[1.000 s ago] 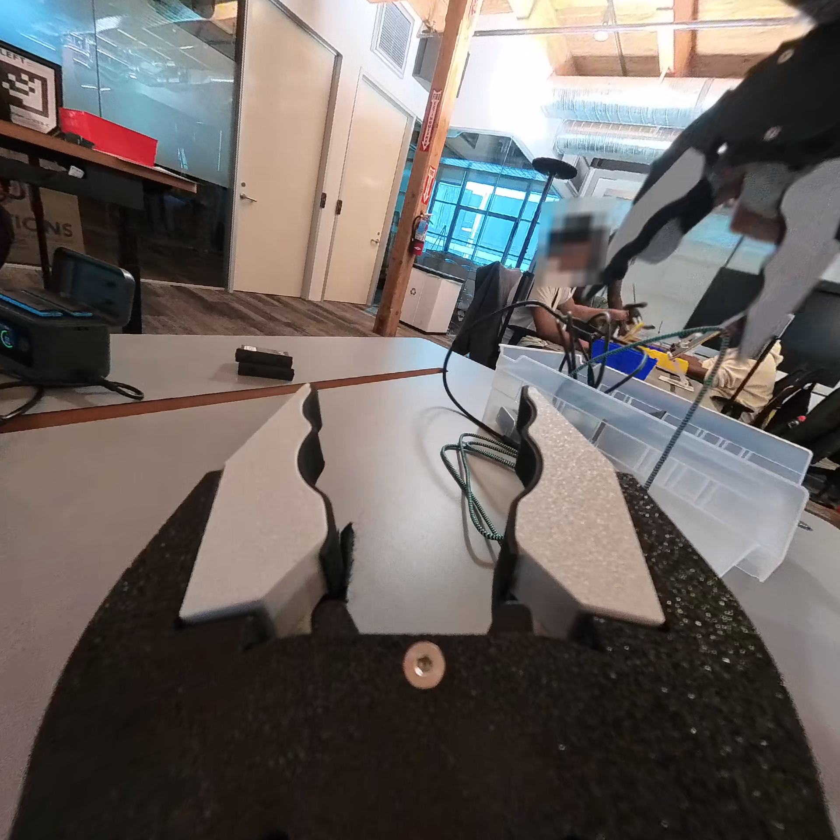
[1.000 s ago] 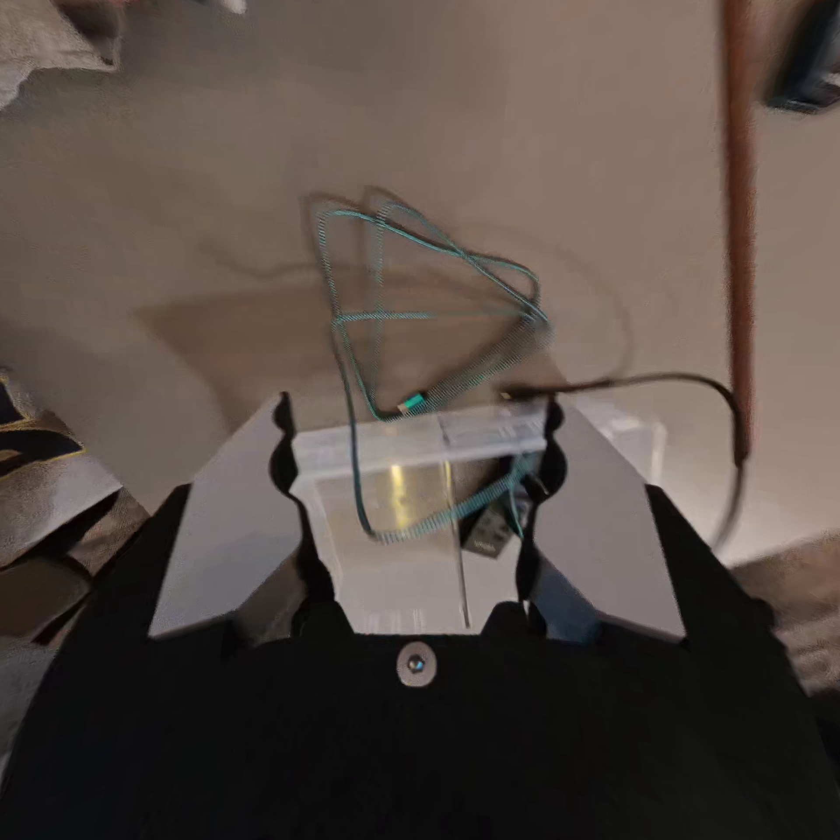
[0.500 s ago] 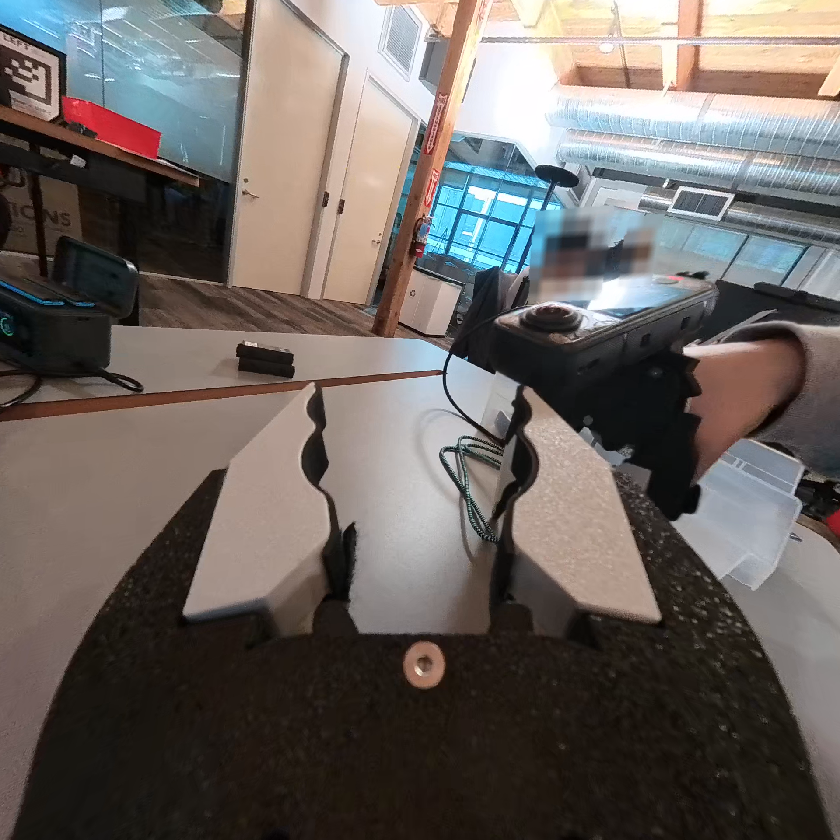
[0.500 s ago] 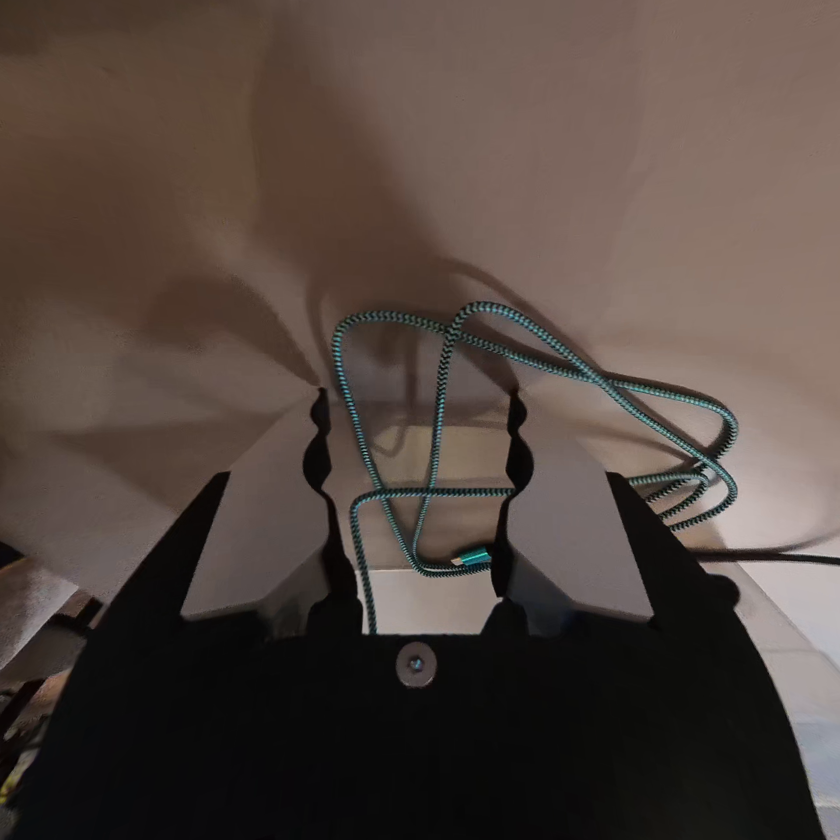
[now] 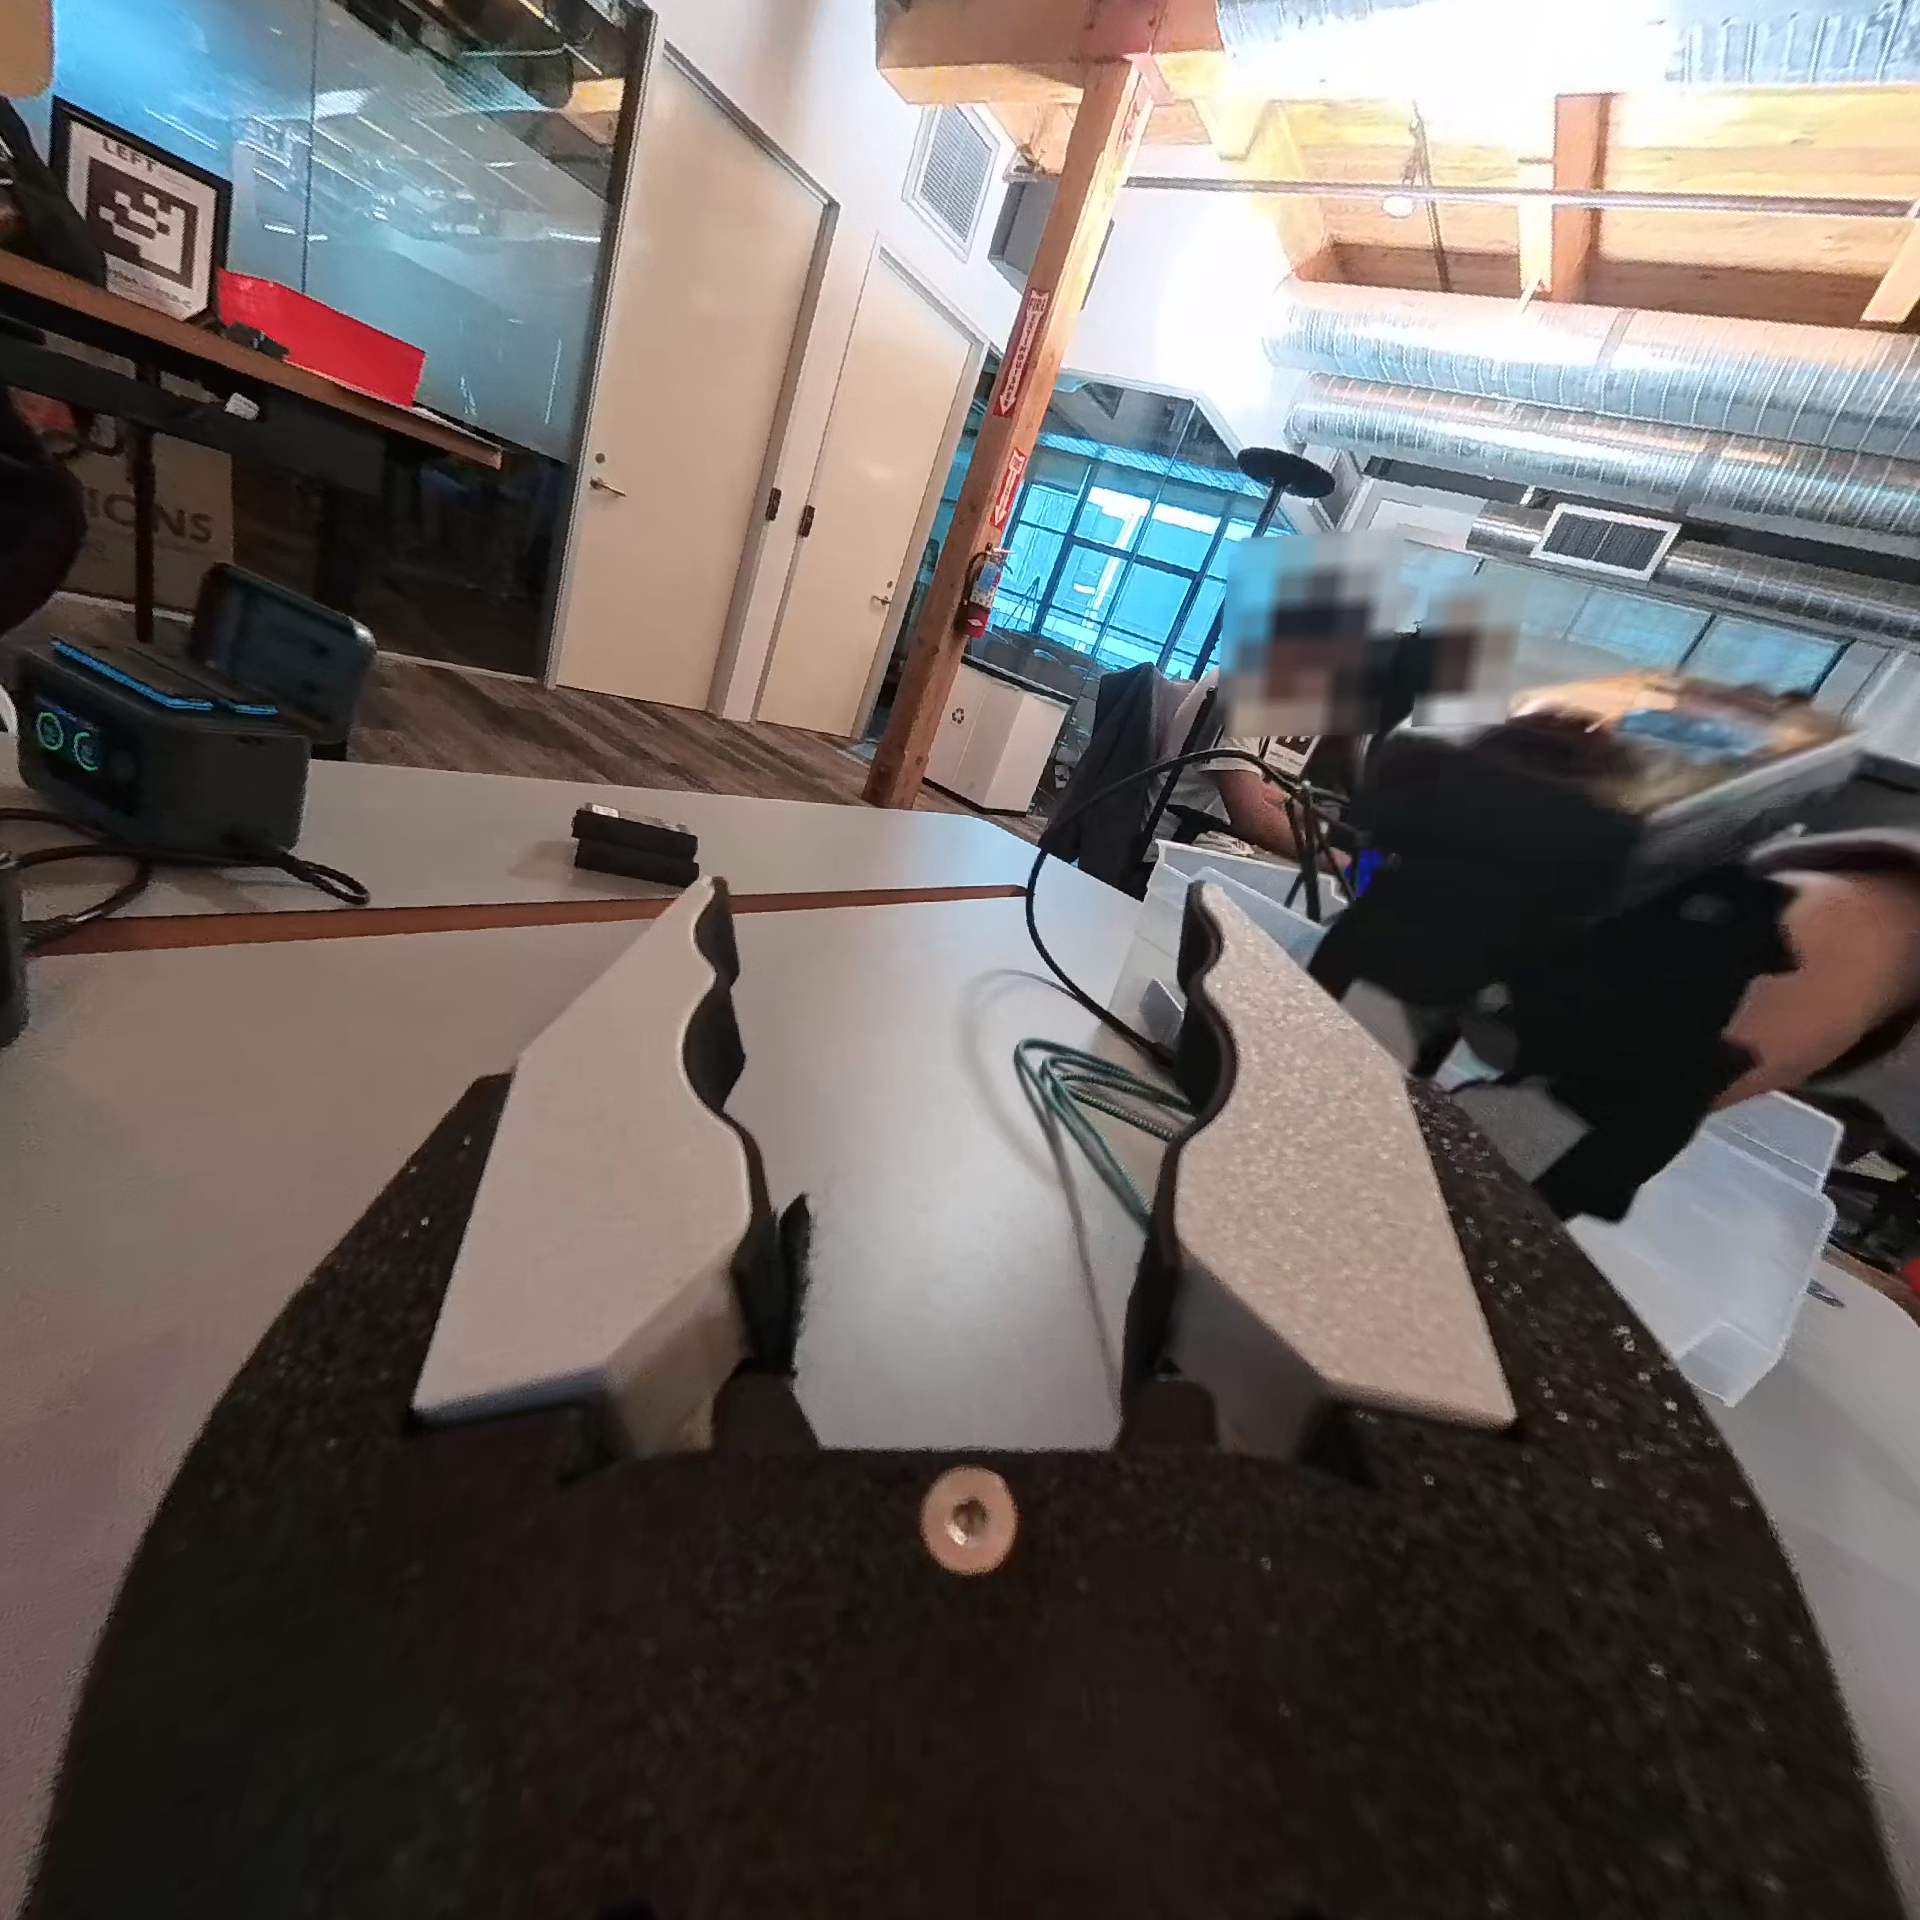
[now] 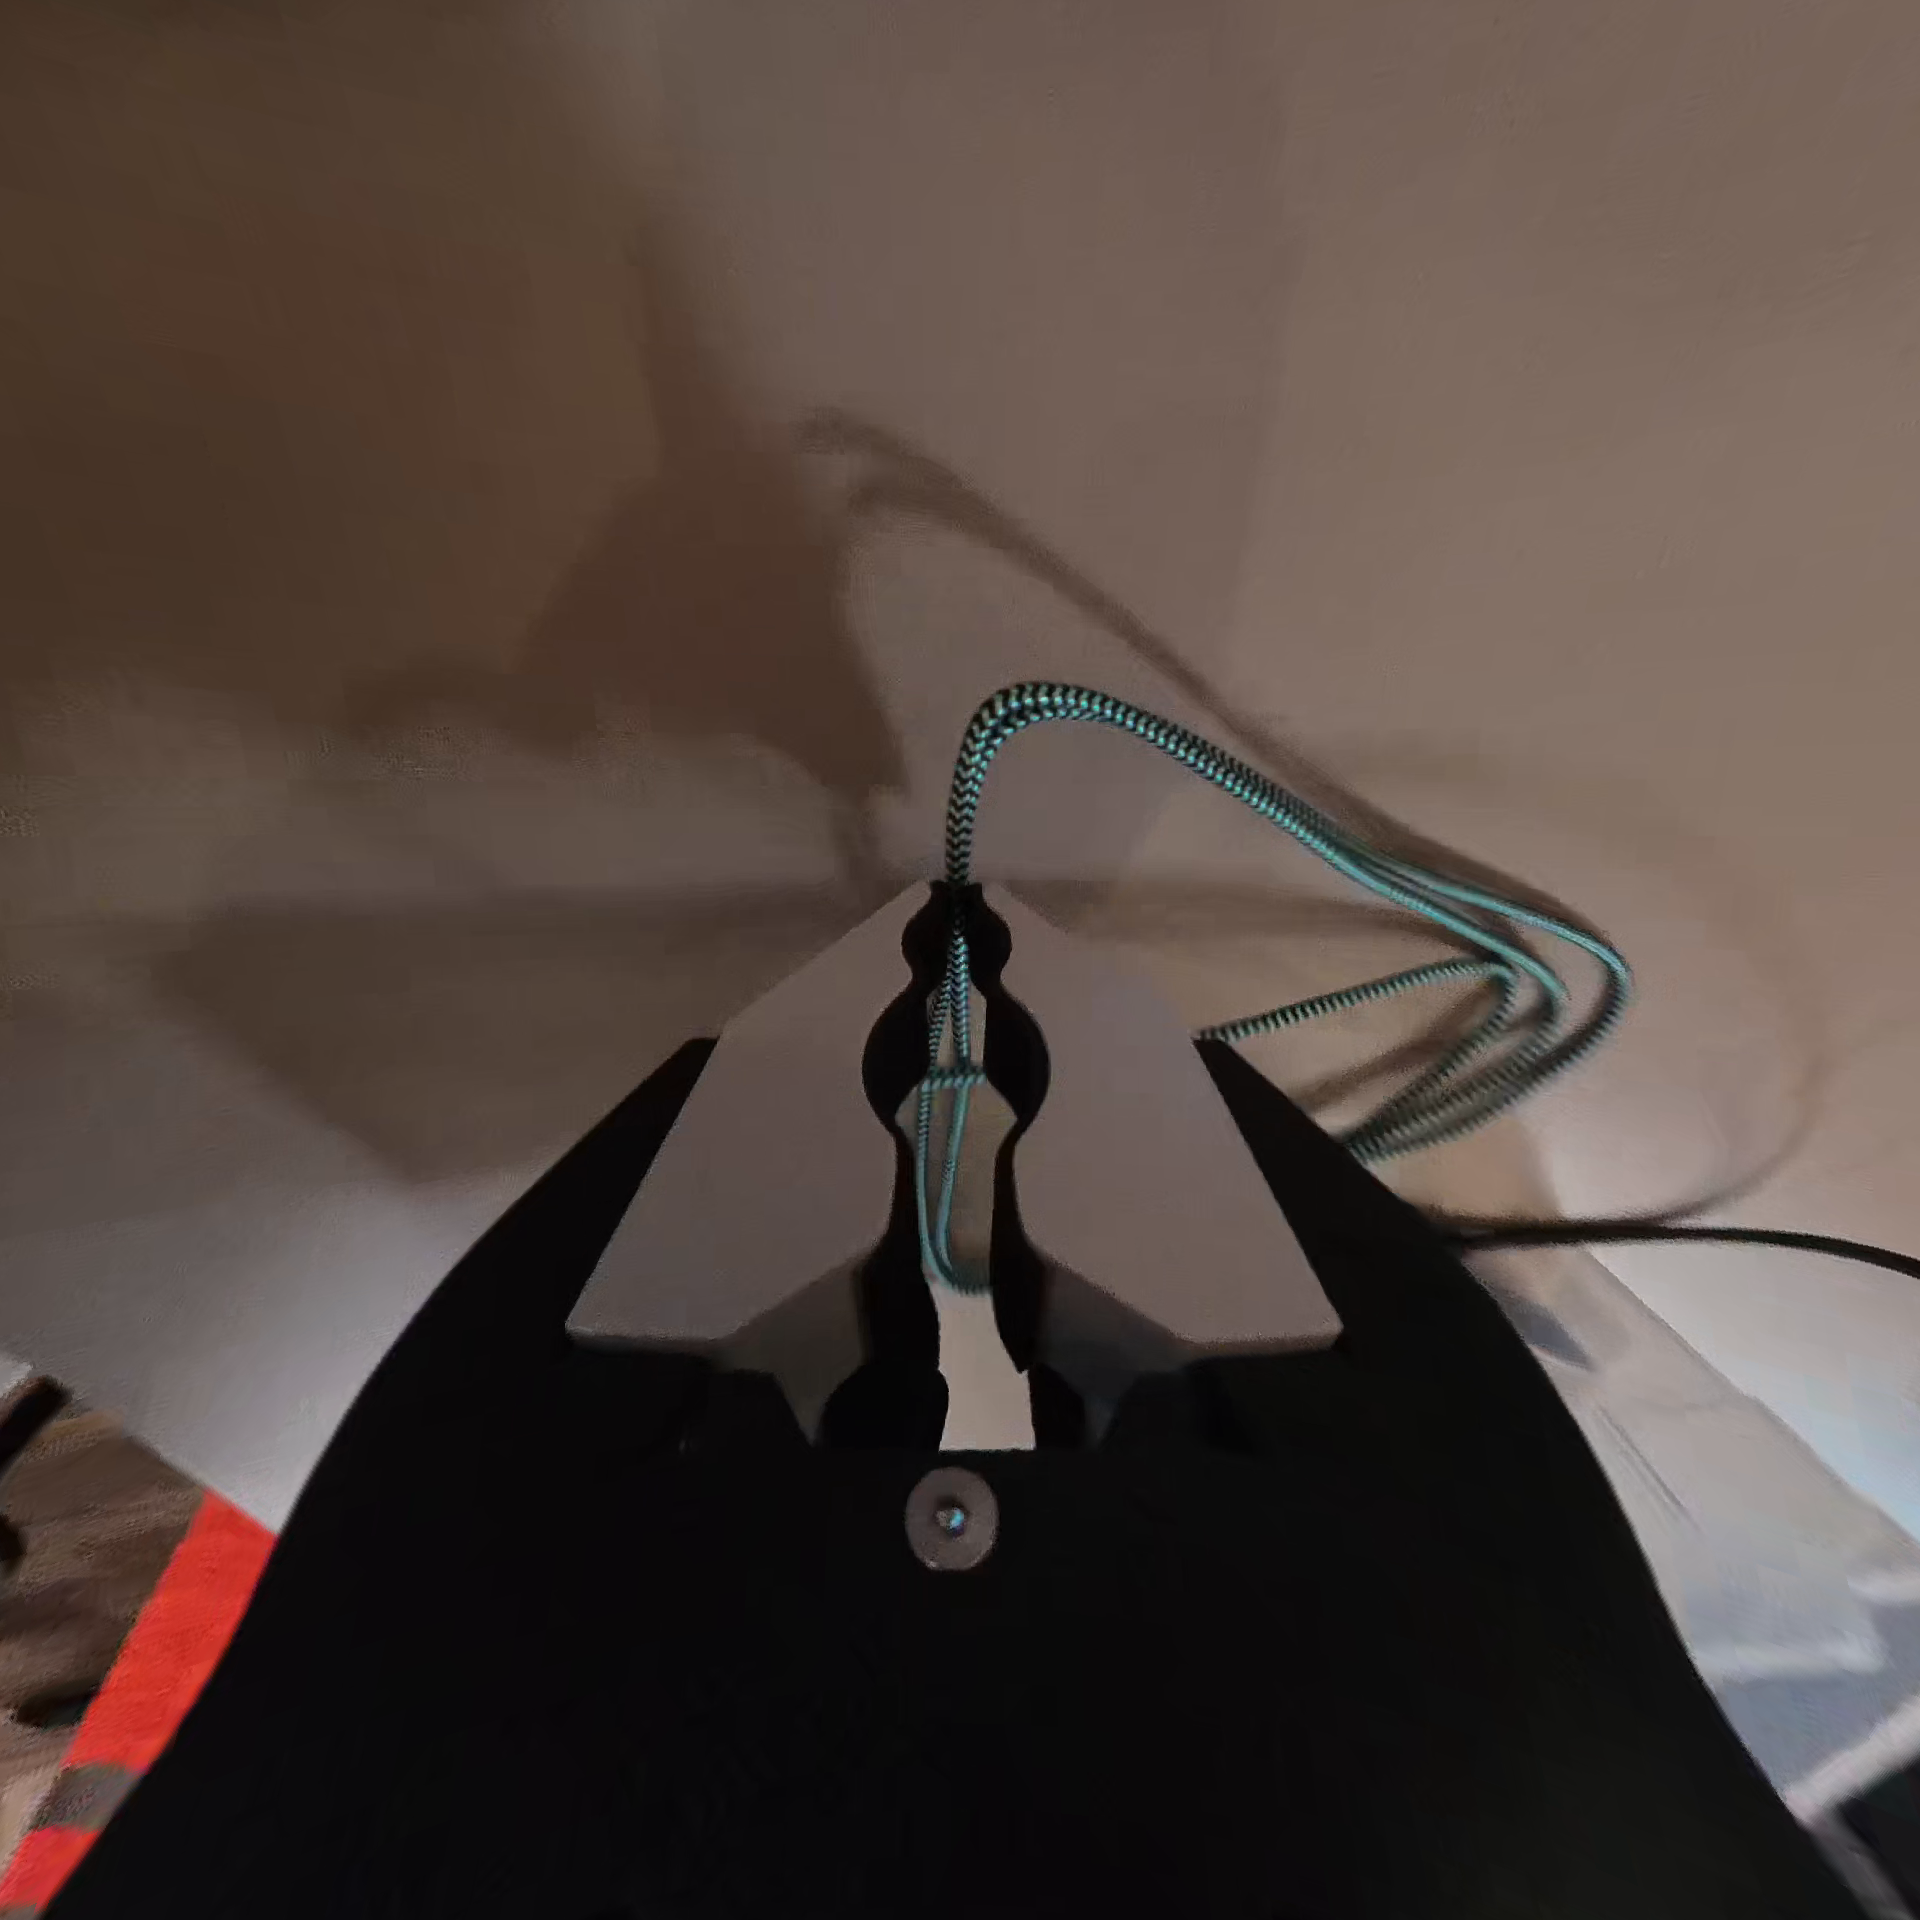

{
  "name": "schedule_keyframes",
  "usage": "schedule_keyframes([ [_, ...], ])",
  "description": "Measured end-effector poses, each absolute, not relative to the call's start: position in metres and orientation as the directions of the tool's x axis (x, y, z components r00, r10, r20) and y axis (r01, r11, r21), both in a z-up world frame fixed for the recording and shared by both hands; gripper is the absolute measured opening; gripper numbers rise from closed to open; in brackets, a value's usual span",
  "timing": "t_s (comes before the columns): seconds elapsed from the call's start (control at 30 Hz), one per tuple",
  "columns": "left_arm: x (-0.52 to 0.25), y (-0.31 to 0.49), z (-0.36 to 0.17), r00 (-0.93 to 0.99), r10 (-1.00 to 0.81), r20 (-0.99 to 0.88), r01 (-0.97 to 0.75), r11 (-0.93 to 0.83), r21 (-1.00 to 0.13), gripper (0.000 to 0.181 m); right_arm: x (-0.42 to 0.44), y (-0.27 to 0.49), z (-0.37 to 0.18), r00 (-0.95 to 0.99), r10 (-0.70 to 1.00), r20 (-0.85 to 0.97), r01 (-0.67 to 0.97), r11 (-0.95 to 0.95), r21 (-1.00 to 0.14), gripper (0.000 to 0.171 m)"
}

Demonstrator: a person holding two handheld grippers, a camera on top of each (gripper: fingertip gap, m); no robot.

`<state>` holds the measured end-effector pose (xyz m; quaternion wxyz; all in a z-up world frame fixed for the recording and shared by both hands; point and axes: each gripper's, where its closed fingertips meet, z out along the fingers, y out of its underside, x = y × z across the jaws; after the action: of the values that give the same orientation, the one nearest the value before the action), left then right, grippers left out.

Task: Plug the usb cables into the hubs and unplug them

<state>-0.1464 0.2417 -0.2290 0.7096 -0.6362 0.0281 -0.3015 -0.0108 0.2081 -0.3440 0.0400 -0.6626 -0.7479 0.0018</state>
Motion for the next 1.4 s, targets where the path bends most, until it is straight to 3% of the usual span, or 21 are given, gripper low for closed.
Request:
schedule_keyframes([
  [0.23,-0.148,0.242,-0.229,0.812,-0.462,0.356,0.406,0.01,-0.914,0.083,0.032,0.242,-0.196,-0.159,0.956,0.247,0.982,0.18,-0.063,0.0],
  [0.4,-0.15,0.242,-0.229,0.809,-0.461,0.364,0.415,0.009,-0.91,0.083,0.121,0.309,-0.11,-0.069,0.853,0.518,0.987,-0.016,0.158,0.001],
  [0.5,-0.151,0.242,-0.228,0.807,-0.461,0.369,0.421,0.012,-0.907,0.083,0.179,0.337,-0.085,-0.051,0.794,0.606,0.933,-0.178,0.312,0.001],
  [0.67,-0.151,0.242,-0.229,0.805,-0.461,0.374,0.425,0.009,-0.905,0.082,0.225,0.354,-0.096,-0.025,0.798,0.603,0.875,-0.275,0.399,0.0],
  [1.07,-0.153,0.241,-0.229,0.795,-0.463,0.391,0.444,0.005,-0.896,0.082,0.186,0.36,-0.24,0.175,0.921,0.349,0.978,-0.203,0.042,0.001],
  [1.4,-0.153,0.242,-0.229,0.792,-0.464,0.396,0.449,0.003,-0.894,0.082,0.176,0.364,-0.286,0.293,0.91,0.295,0.954,-0.257,-0.155,0.001],
])
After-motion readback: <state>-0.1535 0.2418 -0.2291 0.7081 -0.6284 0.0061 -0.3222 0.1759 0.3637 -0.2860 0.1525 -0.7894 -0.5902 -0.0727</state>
